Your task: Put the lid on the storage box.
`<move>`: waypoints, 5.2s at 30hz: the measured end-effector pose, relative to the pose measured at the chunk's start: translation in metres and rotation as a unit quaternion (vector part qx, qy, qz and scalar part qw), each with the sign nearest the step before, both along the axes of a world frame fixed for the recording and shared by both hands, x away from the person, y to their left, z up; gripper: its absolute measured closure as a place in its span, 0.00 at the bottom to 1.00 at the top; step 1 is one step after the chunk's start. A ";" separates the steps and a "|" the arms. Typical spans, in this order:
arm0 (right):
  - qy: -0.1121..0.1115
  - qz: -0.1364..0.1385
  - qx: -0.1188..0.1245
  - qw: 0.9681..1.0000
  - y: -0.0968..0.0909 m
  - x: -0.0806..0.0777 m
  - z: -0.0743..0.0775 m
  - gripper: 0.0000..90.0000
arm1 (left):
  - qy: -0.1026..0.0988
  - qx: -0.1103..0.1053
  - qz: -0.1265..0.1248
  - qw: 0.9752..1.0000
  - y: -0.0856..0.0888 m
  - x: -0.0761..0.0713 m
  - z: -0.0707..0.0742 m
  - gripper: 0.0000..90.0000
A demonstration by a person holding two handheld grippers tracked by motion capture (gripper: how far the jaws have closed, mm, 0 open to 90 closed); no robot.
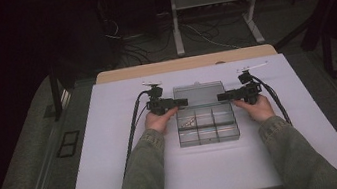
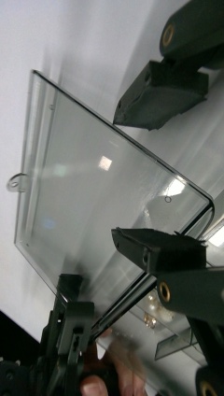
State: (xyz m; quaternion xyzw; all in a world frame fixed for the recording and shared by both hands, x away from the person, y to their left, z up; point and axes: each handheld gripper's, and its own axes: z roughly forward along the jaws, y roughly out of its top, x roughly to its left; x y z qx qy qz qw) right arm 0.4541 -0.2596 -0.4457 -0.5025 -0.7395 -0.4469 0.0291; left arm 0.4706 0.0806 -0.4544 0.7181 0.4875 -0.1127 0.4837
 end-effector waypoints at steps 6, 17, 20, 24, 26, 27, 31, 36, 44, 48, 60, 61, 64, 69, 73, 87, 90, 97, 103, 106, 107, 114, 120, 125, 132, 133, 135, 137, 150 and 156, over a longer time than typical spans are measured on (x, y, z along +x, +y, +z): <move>-0.009 0.008 0.007 1.000 0.000 -0.001 0.003 0.52 | -0.014 0.002 0.007 1.000 0.000 -0.002 0.005 0.58; -0.037 0.015 -0.001 0.999 0.002 -0.005 0.010 0.61 | -0.057 0.008 0.015 0.998 0.001 -0.009 0.014 0.67; -0.042 0.015 -0.005 0.999 0.003 -0.007 0.013 0.64 | -0.069 0.001 0.022 0.997 0.001 -0.012 0.016 0.69; -0.051 0.015 -0.011 0.999 0.002 -0.010 0.018 0.69 | -0.078 -0.001 0.026 0.997 0.002 -0.015 0.019 0.73; -0.054 0.013 -0.012 0.998 0.001 -0.011 0.020 0.71 | -0.081 -0.001 0.027 0.996 0.003 -0.017 0.020 0.74; -0.055 0.013 -0.014 0.998 0.001 -0.011 0.020 0.71 | -0.082 -0.003 0.030 0.996 0.003 -0.018 0.020 0.75; -0.059 0.014 -0.016 0.998 0.001 -0.013 0.023 0.75 | -0.089 0.001 0.027 0.996 0.003 -0.019 0.023 0.77; -0.060 0.016 -0.013 0.998 0.000 -0.013 0.024 0.76 | -0.100 0.008 0.024 0.995 0.001 -0.020 0.026 0.73; -0.062 0.017 -0.014 0.998 0.000 -0.013 0.024 0.77 | -0.120 0.006 0.050 0.992 0.001 -0.016 0.039 0.71; -0.065 0.018 -0.024 0.997 0.001 -0.015 0.027 0.77 | -0.124 0.011 0.047 0.991 0.003 -0.017 0.040 0.77; -0.084 0.015 -0.067 0.994 0.014 -0.008 0.045 0.68 | -0.137 0.019 0.043 0.989 0.005 -0.021 0.044 0.81; -0.086 0.015 -0.070 0.994 0.015 -0.007 0.047 0.68 | -0.138 0.018 0.042 0.989 0.006 -0.021 0.044 0.81; -0.092 0.011 -0.064 0.994 0.014 -0.007 0.049 0.68 | -0.144 0.017 0.042 0.988 0.006 -0.022 0.044 0.82; -0.095 -0.002 -0.034 0.995 0.009 -0.005 0.054 0.70 | -0.150 0.018 0.040 0.988 0.005 -0.025 0.045 0.82; -0.103 -0.003 -0.032 0.994 0.008 -0.006 0.059 0.71 | -0.156 0.018 0.037 0.987 0.006 -0.028 0.047 0.81; -0.119 0.007 -0.044 0.992 0.011 -0.016 0.065 0.72 | -0.191 0.023 0.040 0.981 0.002 -0.030 0.066 0.71; -0.121 0.008 -0.042 0.992 0.010 -0.017 0.065 0.72 | -0.198 0.029 0.039 0.979 -0.001 -0.029 0.072 0.70; -0.124 0.014 -0.037 0.991 0.009 -0.021 0.066 0.72 | -0.212 -0.001 0.047 0.976 0.000 -0.025 0.082 0.71; -0.125 0.013 -0.032 0.992 0.008 -0.023 0.065 0.72 | -0.221 0.008 0.043 0.974 -0.002 -0.027 0.086 0.70; -0.125 0.012 -0.027 0.992 0.007 -0.024 0.064 0.72 | -0.226 0.011 0.038 0.973 -0.002 -0.029 0.086 0.70; -0.127 0.011 -0.025 0.992 0.007 -0.025 0.063 0.72 | -0.228 0.009 0.039 0.973 -0.002 -0.030 0.086 0.70; -0.124 0.013 -0.013 0.992 0.006 -0.028 0.064 0.66 | -0.237 -0.003 0.036 0.971 -0.001 -0.038 0.085 0.70; -0.121 0.014 0.000 0.993 0.009 -0.032 0.071 0.54 | -0.237 -0.011 0.029 0.971 0.002 -0.043 0.084 0.69; -0.122 0.023 -0.005 0.992 0.011 -0.038 0.080 0.46 | -0.241 -0.016 0.026 0.970 0.003 -0.049 0.084 0.68; -0.136 0.032 -0.038 0.989 0.017 -0.045 0.098 0.42 | -0.245 -0.016 0.018 0.969 0.003 -0.055 0.085 0.66; -0.141 0.035 -0.042 0.989 0.018 -0.045 0.101 0.41 | -0.246 -0.013 0.017 0.969 0.003 -0.056 0.085 0.66; -0.143 0.039 -0.046 0.988 0.019 -0.046 0.107 0.41 | -0.250 -0.011 0.014 0.968 0.003 -0.058 0.085 0.66; -0.148 0.045 -0.044 0.987 0.020 -0.046 0.111 0.41 | -0.252 -0.012 0.014 0.968 0.003 -0.060 0.085 0.66; -0.167 0.056 -0.037 0.984 0.033 -0.038 0.143 0.57 | -0.255 -0.023 0.005 0.967 0.005 -0.073 0.082 0.63; -0.167 0.064 -0.068 0.982 0.046 -0.043 0.142 0.90 | -0.262 -0.016 -0.006 0.965 0.006 -0.083 0.080 0.61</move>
